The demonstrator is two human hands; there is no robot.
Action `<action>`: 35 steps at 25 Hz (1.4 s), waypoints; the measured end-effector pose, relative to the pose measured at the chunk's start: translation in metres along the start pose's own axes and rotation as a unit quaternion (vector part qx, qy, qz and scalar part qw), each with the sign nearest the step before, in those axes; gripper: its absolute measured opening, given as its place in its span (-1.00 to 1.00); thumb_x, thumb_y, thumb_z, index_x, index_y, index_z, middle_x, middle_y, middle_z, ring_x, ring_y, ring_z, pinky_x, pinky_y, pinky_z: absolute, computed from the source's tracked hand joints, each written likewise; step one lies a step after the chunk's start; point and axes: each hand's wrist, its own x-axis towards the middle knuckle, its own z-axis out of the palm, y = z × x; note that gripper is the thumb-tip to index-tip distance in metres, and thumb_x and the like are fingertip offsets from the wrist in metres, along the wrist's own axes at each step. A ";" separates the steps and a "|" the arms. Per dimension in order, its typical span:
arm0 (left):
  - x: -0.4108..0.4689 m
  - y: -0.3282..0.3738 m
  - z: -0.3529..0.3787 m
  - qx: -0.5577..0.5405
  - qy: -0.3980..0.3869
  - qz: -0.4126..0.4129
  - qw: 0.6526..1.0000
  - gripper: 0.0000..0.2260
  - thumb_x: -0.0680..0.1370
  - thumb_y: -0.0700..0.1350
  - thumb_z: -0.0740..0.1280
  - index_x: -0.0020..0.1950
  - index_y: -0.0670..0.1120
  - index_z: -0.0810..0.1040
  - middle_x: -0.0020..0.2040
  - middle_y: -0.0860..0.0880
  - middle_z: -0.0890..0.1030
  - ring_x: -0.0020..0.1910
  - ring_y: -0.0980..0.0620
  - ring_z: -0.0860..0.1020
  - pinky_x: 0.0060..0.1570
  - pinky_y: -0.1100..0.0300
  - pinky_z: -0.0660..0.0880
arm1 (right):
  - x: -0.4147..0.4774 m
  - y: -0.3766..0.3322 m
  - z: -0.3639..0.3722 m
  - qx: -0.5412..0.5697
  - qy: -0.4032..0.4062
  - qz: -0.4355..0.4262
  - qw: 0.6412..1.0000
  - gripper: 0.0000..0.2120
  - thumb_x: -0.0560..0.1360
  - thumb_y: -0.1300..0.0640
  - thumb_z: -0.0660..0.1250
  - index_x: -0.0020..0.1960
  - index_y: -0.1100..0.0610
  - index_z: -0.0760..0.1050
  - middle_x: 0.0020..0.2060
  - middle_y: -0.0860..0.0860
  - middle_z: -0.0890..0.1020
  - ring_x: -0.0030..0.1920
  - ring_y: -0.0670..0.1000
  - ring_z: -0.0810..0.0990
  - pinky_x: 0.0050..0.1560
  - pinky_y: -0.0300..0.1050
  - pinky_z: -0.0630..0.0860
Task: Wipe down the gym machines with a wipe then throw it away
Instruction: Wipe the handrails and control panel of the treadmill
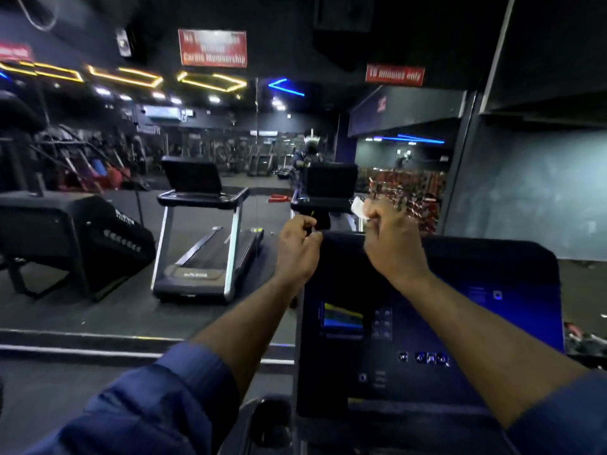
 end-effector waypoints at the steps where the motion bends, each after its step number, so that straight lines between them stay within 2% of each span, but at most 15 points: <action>1: 0.004 -0.005 0.005 -0.013 -0.013 -0.027 0.999 -0.73 0.59 -0.03 0.30 0.27 -0.04 0.60 0.17 -0.07 0.61 0.16 -0.07 0.58 0.25 -0.16 0.56 | -0.004 0.007 0.010 -0.026 -0.059 -0.009 0.998 -0.79 0.61 0.27 0.28 0.19 0.09 0.54 -0.02 0.19 0.71 -0.09 0.21 0.69 -0.08 0.08 0.65; 3: 0.009 -0.018 0.013 -0.030 -0.031 -0.063 0.997 -0.66 0.59 0.03 0.25 0.30 -0.02 0.62 0.22 -0.03 0.63 0.22 -0.05 0.58 0.33 -0.11 0.52 | -0.019 0.015 0.030 -0.027 -0.203 -0.007 0.979 -0.62 0.65 0.27 0.26 0.43 0.03 0.47 0.28 0.14 0.65 0.23 0.13 0.65 0.29 -0.03 0.57; 5: 0.014 -0.032 0.017 -0.063 -0.046 -0.071 0.994 -0.71 0.67 0.03 0.23 0.27 0.02 0.67 0.17 0.04 0.65 0.23 -0.02 0.59 0.36 -0.04 0.50 | -0.027 0.021 0.047 -0.046 -0.238 -0.043 0.969 -0.50 0.72 0.13 0.20 0.63 0.00 0.23 0.57 0.03 0.39 0.59 0.00 0.30 0.64 -0.06 0.05; 6: 0.017 -0.036 0.018 -0.086 -0.057 -0.079 0.991 -0.72 0.69 0.05 0.21 0.21 0.05 0.69 0.13 0.05 0.67 0.21 -0.02 0.61 0.35 -0.07 0.50 | -0.028 0.021 0.052 -0.085 -0.229 -0.079 0.966 -0.46 0.74 0.01 0.13 0.68 -0.05 0.08 0.63 -0.02 0.26 0.65 -0.05 0.15 0.65 -0.01 -0.17; 8: 0.024 -0.046 0.021 -0.123 -0.076 -0.084 0.986 -0.63 0.65 0.17 0.16 0.10 0.02 0.70 0.06 -0.02 0.71 0.14 -0.06 0.64 0.31 -0.17 0.52 | -0.028 0.025 0.060 -0.178 -0.223 -0.121 0.951 -0.41 0.74 -0.21 -0.06 0.70 -0.12 -0.15 0.69 -0.09 0.00 0.67 -0.10 -0.08 0.61 0.11 -0.38; 12: 0.020 -0.058 0.032 -0.174 -0.045 -0.065 0.982 -0.64 0.74 0.08 0.13 0.05 -0.04 0.67 -0.06 0.00 0.72 -0.04 0.07 0.64 0.14 0.04 0.58 | -0.044 0.024 0.085 -0.253 -0.207 -0.105 0.939 -0.20 0.64 -0.43 -0.26 0.69 0.03 -0.31 0.67 -0.03 -0.31 0.66 -0.02 -0.33 0.61 0.21 -0.35; 14: 0.019 -0.063 0.037 -0.195 -0.041 -0.084 0.976 -0.63 0.77 0.05 0.14 0.06 -0.07 0.69 -0.06 0.01 0.74 -0.01 0.09 0.68 0.10 0.13 0.58 | -0.051 0.020 0.096 -0.248 -0.206 -0.110 0.940 -0.21 0.65 -0.41 -0.26 0.69 0.07 -0.30 0.66 0.00 -0.33 0.66 0.01 -0.34 0.61 0.20 -0.33; 17: 0.023 -0.070 0.040 -0.204 -0.038 -0.087 0.974 -0.54 0.74 0.17 0.13 0.13 -0.12 0.69 0.06 -0.10 0.74 0.14 -0.07 0.68 0.21 -0.01 0.58 | -0.055 0.024 0.091 -0.249 -0.240 -0.158 0.925 -0.14 0.62 -0.48 -0.23 0.68 0.05 -0.33 0.66 -0.02 -0.32 0.65 -0.01 -0.36 0.61 0.20 -0.34; 20: 0.023 -0.073 0.043 -0.197 -0.012 -0.068 0.978 -0.47 0.68 0.25 0.13 0.10 -0.15 0.69 0.02 -0.14 0.74 0.10 -0.19 0.67 0.17 -0.04 0.58 | -0.054 0.043 0.066 -0.280 -0.261 -0.227 0.895 -0.12 0.59 -0.53 -0.21 0.70 0.00 -0.24 0.69 -0.07 -0.19 0.67 -0.05 -0.25 0.63 0.27 -0.22; 24: 0.027 -0.078 0.046 -0.174 0.020 -0.087 0.981 -0.39 0.60 0.37 0.09 0.14 -0.05 0.73 0.07 -0.12 0.74 0.15 -0.15 0.67 0.27 -0.13 0.54 | -0.051 0.023 0.077 -0.266 -0.230 -0.128 0.927 -0.13 0.58 -0.52 -0.26 0.68 0.00 -0.34 0.66 -0.07 -0.31 0.65 -0.04 -0.34 0.62 0.24 -0.30; 26: 0.025 -0.074 0.047 -0.120 0.047 -0.063 0.990 -0.34 0.57 0.35 0.05 0.16 -0.14 0.69 0.07 -0.15 0.73 0.12 -0.12 0.67 0.20 -0.06 0.54 | -0.057 -0.003 0.099 -0.226 -0.223 -0.110 0.942 -0.14 0.58 -0.50 -0.30 0.67 0.02 -0.39 0.65 -0.06 -0.37 0.63 -0.03 -0.41 0.62 0.20 -0.34; 29: 0.020 -0.074 0.047 -0.130 0.036 -0.049 0.990 -0.50 0.73 0.15 0.07 0.09 -0.11 0.71 -0.04 -0.04 0.75 -0.03 0.06 0.70 0.01 0.12 0.55 | -0.058 0.002 0.093 -0.249 -0.236 -0.138 0.929 -0.13 0.58 -0.52 -0.28 0.68 0.00 -0.34 0.66 -0.08 -0.30 0.64 -0.06 -0.35 0.61 0.20 -0.35; 31: 0.023 -0.076 0.046 -0.117 0.022 -0.052 0.992 -0.56 0.71 0.22 0.14 -0.05 -0.01 0.68 -0.16 0.08 0.71 -0.16 0.16 0.64 -0.10 0.15 0.52 | -0.051 0.029 0.071 -0.277 -0.219 -0.138 0.925 -0.14 0.58 -0.53 -0.24 0.67 -0.05 -0.36 0.66 -0.10 -0.30 0.66 -0.05 -0.30 0.60 0.22 -0.38; 33: 0.020 -0.073 0.044 -0.088 0.025 -0.048 0.995 -0.64 0.67 0.26 0.25 -0.18 0.07 0.57 -0.30 0.18 0.62 -0.29 0.22 0.53 -0.21 0.17 0.45 | -0.043 0.055 0.053 -0.279 -0.185 -0.055 0.941 -0.17 0.59 -0.51 -0.26 0.66 -0.06 -0.39 0.66 -0.10 -0.33 0.66 -0.03 -0.31 0.59 0.23 -0.40; 35: 0.018 -0.070 0.043 -0.067 0.015 -0.038 0.997 -0.71 0.67 0.25 0.26 -0.08 0.09 0.59 -0.24 0.21 0.63 -0.24 0.28 0.56 -0.18 0.23 0.47 | -0.037 0.054 0.057 -0.262 -0.152 0.025 0.953 -0.16 0.60 -0.48 -0.31 0.70 0.01 -0.24 0.69 -0.02 -0.19 0.68 0.02 -0.23 0.61 0.26 -0.32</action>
